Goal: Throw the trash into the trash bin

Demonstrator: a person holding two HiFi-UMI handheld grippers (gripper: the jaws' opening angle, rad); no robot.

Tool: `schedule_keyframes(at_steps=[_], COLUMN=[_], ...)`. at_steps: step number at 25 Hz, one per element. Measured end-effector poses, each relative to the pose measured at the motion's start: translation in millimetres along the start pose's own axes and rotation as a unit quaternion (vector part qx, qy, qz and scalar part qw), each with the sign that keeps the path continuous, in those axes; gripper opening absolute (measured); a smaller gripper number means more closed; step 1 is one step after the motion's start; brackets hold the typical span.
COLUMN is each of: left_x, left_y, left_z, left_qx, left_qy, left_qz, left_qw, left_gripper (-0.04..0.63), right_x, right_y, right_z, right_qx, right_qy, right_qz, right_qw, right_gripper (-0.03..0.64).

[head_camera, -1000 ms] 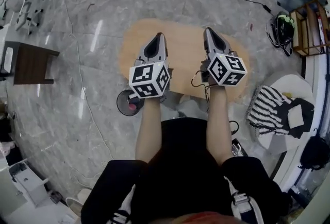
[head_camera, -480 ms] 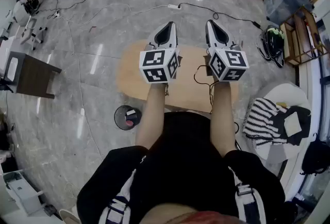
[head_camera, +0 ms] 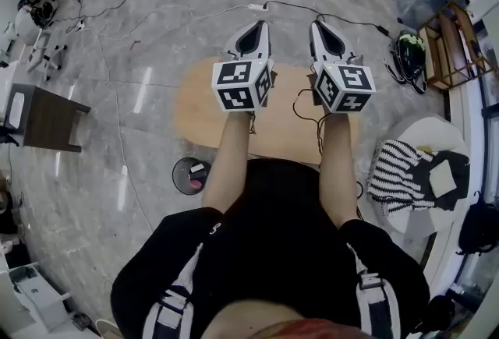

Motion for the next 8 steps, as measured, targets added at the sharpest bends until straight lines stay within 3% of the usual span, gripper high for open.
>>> schedule_keyframes(at_steps=[8], left_x=[0], left_y=[-13], left_z=[1], left_qx=[-0.006], left_qy=[0.007], left_qz=[-0.004], left_qw=[0.9999], left_gripper=[0.009], right_x=[0], right_y=[-7], right_z=[-12], right_qx=[-0.001], right_qy=[0.008], right_qz=[0.002], right_qw=[1.000], right_gripper=[0.012])
Point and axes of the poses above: the fingertips, and each gripper's own axes: y backward along the fingers, z to its left, x out of its underside, the point moved 8 cm from there along y, backward along the fingers, and after that the axes turned 5 degrees about y, right-handed, at the moved point
